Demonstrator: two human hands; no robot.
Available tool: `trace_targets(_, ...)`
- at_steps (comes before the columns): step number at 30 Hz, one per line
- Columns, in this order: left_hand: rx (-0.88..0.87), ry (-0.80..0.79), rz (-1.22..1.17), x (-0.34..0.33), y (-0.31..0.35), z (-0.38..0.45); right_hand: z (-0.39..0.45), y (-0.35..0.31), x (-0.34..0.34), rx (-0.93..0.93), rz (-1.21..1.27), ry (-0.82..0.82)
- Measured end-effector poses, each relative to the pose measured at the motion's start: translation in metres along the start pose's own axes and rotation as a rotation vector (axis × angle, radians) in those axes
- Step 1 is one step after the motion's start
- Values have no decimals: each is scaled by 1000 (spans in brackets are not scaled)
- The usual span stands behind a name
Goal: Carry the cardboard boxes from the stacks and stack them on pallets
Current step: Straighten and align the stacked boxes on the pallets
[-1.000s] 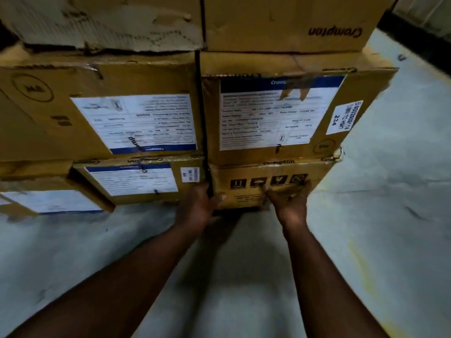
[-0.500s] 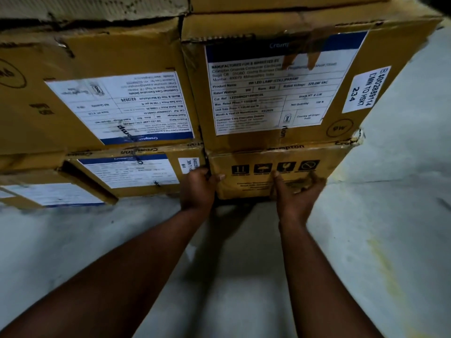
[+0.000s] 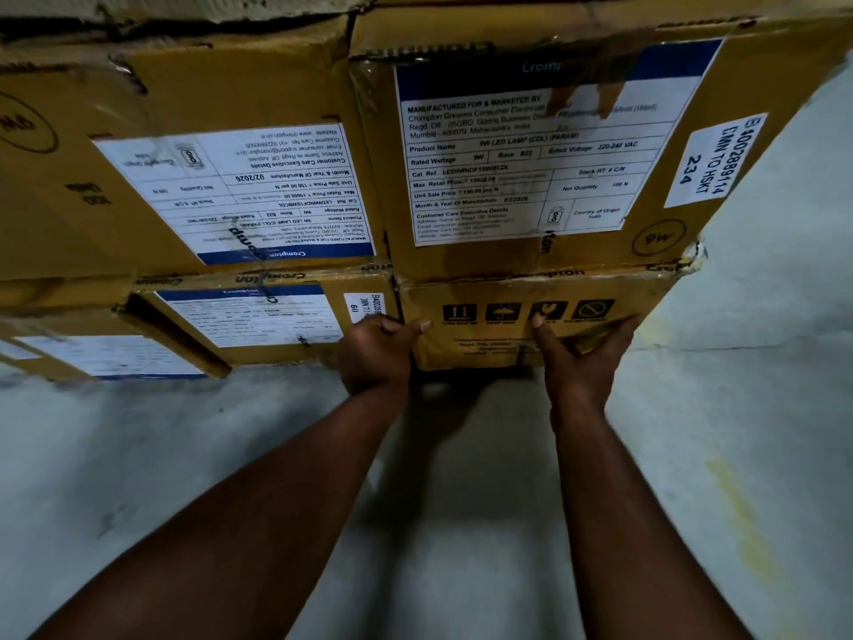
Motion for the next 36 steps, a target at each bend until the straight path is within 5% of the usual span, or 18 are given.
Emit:
trace_targets(11,132,-30,79,1,9,7,-21,0,-24,-15,-166,-257)
trace_targets(17,-182,-124,216,-1,23,-5,-37,-21,-45,-80,-79,-319)
trace_targets(30,27,-49,204,7,23,7,-70,-49,-85,-129,-37,-457)
trace_targets(36,-155,-176,186,9,28,3,-81,-57,-79,-15,-196,-428)
Point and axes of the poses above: each hand's wrist, its own z-axis towards the middle knuckle, its own x-axis out of the back of the hand, y = z × x, the point moved 10 cm from there along z, towards the middle knuckle, and after that the axes turned 4 degrees about x, right-handed, at the moved point
